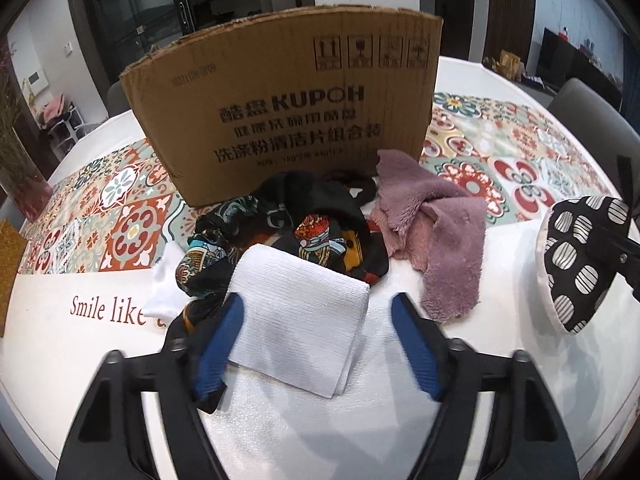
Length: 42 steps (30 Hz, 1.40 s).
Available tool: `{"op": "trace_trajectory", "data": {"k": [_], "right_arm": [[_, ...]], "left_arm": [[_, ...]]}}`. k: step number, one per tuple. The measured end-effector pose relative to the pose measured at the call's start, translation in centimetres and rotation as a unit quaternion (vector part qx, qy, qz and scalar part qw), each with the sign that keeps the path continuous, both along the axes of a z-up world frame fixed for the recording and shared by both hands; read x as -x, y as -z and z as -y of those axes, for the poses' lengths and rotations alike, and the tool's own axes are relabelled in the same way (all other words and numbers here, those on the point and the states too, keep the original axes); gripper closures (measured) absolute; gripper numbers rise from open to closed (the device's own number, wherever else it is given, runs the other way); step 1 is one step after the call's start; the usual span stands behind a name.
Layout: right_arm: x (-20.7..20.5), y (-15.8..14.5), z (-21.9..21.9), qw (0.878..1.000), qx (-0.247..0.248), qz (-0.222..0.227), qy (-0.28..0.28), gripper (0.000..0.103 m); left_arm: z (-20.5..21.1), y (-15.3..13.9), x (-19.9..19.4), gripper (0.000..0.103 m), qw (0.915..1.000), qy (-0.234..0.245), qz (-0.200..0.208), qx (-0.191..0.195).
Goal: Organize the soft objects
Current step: 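Lift the eye mask with the right tool while the left tool grasps the white cloth, then carry the eye mask and white cloth in both tools toward the box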
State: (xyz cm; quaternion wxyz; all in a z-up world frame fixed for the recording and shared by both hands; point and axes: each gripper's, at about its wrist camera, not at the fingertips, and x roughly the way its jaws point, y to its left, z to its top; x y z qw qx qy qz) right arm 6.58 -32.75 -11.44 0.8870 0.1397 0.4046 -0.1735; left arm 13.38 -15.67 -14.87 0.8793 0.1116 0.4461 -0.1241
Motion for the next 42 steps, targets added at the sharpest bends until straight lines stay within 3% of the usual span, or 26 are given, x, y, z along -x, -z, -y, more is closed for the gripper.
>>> {"op": "trace_trajectory", "data": {"k": [4, 8, 10, 20, 42], "right_arm": [[-0.1, 0.5, -0.2, 1.0, -0.005, -0.005, -0.005, 0.085], [-0.2, 0.5, -0.3, 1.0, -0.005, -0.004, -0.006, 0.085], [-0.2, 0.5, -0.3, 1.0, -0.005, -0.004, -0.006, 0.085], [-0.2, -0.3, -1.1, 1.0, 0.0, 0.001, -0.012, 0.085], [1.1, -6.2, -4.9, 0.997, 0.036, 0.051, -0.045, 0.085]], "left_arm": [[0.1, 0.8, -0.5, 0.069, 0.9998, 0.001, -0.022, -0.002], [0.2, 1.2, -0.4, 0.084, 0.9994, 0.006, -0.035, -0.004], [0.1, 1.2, -0.4, 0.098, 0.9992, 0.008, -0.04, -0.005], [-0.7, -0.1, 0.0, 0.099, 0.9994, 0.011, -0.033, -0.003], [-4.0, -7.8, 1.3, 0.099, 0.9985, -0.001, 0.038, 0.038]]}}
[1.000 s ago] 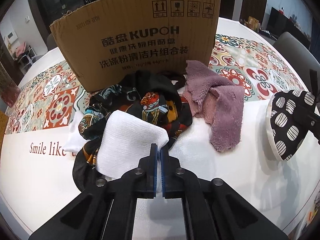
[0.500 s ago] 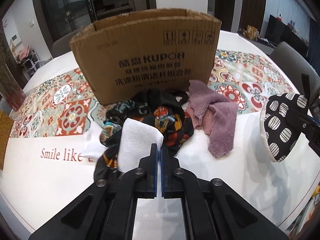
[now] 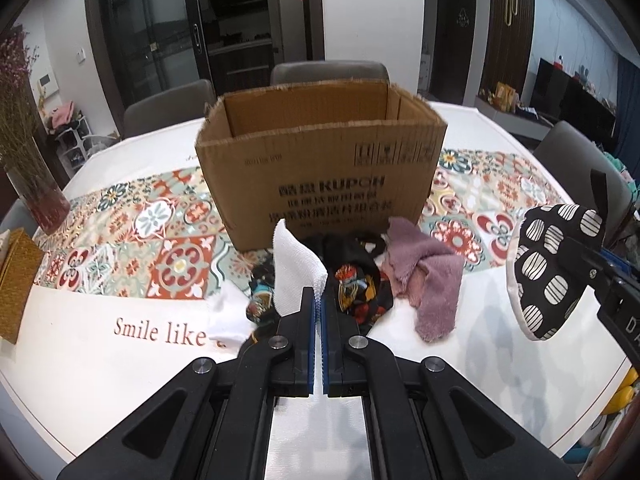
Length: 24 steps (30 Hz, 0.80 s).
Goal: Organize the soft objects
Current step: 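Carry the eye mask and white cloth in both tools toward the box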
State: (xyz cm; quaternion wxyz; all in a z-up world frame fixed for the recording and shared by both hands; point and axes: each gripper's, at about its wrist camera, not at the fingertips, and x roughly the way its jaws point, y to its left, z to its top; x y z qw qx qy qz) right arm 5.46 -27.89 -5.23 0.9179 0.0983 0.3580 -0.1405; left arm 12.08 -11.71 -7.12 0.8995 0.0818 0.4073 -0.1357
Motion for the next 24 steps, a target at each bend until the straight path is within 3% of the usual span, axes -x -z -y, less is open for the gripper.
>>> {"op": "trace_trajectory", "data": {"k": [24], "right_arm": [[-1.0, -5.6, -3.6, 0.997, 0.012, 0.043, -0.055, 0.085]], "left_arm": [[-2.4, -5.9, -1.3, 0.099, 0.999, 0.008, 0.025, 0.037]]}}
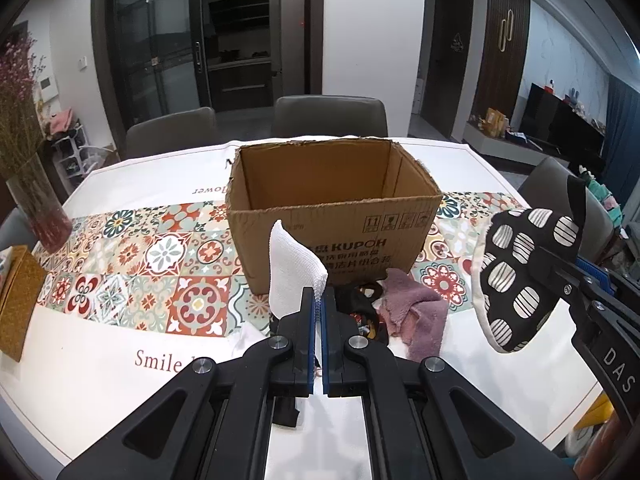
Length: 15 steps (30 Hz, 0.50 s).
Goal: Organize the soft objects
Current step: 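Carry the eye mask and white cloth in both tools toward the box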
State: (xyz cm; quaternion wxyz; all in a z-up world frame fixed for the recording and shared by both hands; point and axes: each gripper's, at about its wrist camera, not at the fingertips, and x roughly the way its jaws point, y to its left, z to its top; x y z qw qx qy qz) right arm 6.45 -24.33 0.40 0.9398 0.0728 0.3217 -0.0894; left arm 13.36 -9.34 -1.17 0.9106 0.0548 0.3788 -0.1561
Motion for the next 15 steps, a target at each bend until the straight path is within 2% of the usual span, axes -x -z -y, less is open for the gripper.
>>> {"op": "trace_trajectory", "data": {"k": [15], "right_arm": [[-2.7, -3.8, -1.3, 0.999, 0.02, 0.033, -0.024, 0.085]], "left_arm": [[-0.6, -4.3, -3.0, 0.099, 0.9997, 0.009, 0.023, 0.009]]}}
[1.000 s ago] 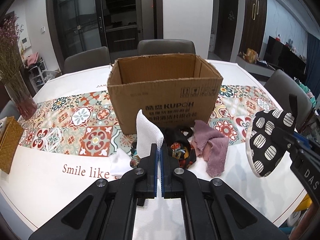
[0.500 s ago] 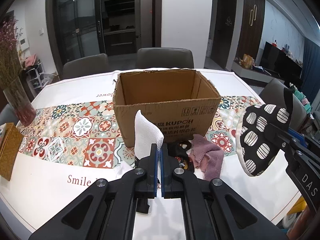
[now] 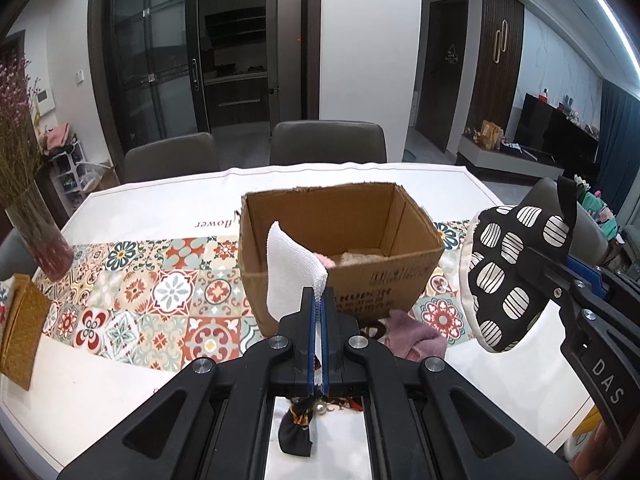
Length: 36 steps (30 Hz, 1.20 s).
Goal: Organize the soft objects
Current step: 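Carry the eye mask and white cloth in both tools toward the box, then open both tools over the box to drop the eye mask and white cloth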
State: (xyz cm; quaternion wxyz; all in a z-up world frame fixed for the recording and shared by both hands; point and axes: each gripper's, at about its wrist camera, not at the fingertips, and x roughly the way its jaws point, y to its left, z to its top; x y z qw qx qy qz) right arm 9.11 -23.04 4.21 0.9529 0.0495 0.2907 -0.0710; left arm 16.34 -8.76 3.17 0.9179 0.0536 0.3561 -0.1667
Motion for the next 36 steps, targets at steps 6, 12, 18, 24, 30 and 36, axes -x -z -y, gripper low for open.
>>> {"op": "trace_trajectory", "data": {"k": [6, 12, 18, 24, 30, 36], "right_arm": [[-1.5, -1.0, 0.0, 1.0, 0.0, 0.005, -0.004, 0.085], [-3.3, -1.7, 0.0, 1.0, -0.002, 0.003, -0.01, 0.085], [-5.2, -2.9, 0.5, 1.0, -0.011, 0.006, -0.013, 0.085], [-6.9, -3.5, 0.7, 1.0, -0.003, 0.008, -0.014, 0.085], [-9.2, -3.1, 1.0, 1.0, -0.002, 0.0, -0.018, 0.085], [-11.7, -1.9, 2.0, 1.0, -0.02, -0.017, -0.017, 0.085]], "left_arm": [[-0.1, -1.4, -1.2, 0.099, 0.9998, -0.004, 0.017, -0.008], [0.4, -2.2, -2.8, 0.099, 0.9996, -0.001, 0.023, -0.017], [0.5, -3.1, -4.6, 0.099, 0.9995, -0.001, 0.026, -0.018], [0.8, -3.7, -6.6, 0.099, 0.9996, 0.005, 0.023, -0.017], [0.8, -3.5, -8.4, 0.099, 0.9998, 0.002, 0.015, -0.016], [1.0, -2.7, -10.1, 0.099, 0.9996, 0.022, 0.015, -0.009]]}}
